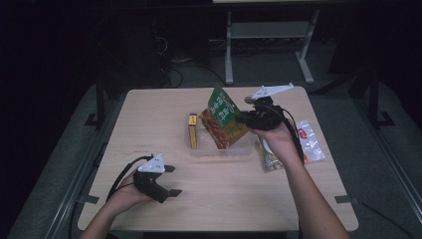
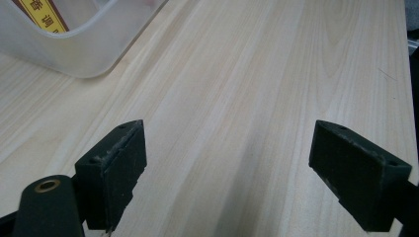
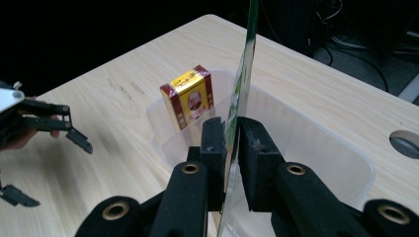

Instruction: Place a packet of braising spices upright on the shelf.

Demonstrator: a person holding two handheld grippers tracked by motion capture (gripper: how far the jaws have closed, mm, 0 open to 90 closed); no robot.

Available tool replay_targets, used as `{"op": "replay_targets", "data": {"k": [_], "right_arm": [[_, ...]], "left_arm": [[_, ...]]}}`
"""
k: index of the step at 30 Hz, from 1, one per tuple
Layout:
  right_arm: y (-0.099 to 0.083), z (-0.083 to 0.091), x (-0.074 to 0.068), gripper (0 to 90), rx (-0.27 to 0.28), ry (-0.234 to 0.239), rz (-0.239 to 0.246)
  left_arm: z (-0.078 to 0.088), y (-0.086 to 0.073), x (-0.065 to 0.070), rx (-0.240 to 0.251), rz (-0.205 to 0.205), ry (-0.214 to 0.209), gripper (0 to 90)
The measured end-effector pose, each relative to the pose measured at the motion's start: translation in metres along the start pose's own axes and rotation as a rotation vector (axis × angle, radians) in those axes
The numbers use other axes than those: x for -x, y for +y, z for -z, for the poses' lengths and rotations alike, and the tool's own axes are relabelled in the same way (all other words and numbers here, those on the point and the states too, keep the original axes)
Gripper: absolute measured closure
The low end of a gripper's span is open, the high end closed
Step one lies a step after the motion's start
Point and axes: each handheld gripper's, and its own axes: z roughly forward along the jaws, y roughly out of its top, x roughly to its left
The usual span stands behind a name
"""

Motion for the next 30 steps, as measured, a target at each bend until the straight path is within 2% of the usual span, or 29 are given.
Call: {"op": "replay_targets", "data": {"k": [7, 12, 15, 19, 23, 30], "right_arm": [[-0.014, 0.006, -0.002, 79.3, -0.007, -0.007, 0.024], [-0.021, 0.008, -0.001, 79.7, -0.023, -0.002, 0.013], [-0.023, 0.008, 0.002, 83.1, -0.022, -0.001, 0.01], [-0.022, 0.008, 0.003, 89.4, -0.018, -0.001, 0.021], [-0.019, 0.006, 0.003, 89.9, -0.013, -0.003, 0.016], [-0.007, 0.005, 0.0, 90.0, -0.006, -0.02, 0.036]], "left_arm": [[0.0, 0.0, 0.0, 0.001, 0.001, 0.003, 14.1], [0.0, 0.0, 0.0, 0.001, -0.003, 0.006, 14.1], [0.0, 0.0, 0.0, -0.002, -0.005, 0.007, 14.1], [-0.001, 0.0, 0.0, -0.003, -0.005, 0.008, 14.1], [-0.001, 0.0, 0.0, -0.005, -0.004, 0.007, 14.1], [-0.001, -0.001, -0.001, -0.005, -0.004, 0.006, 14.1]]}}
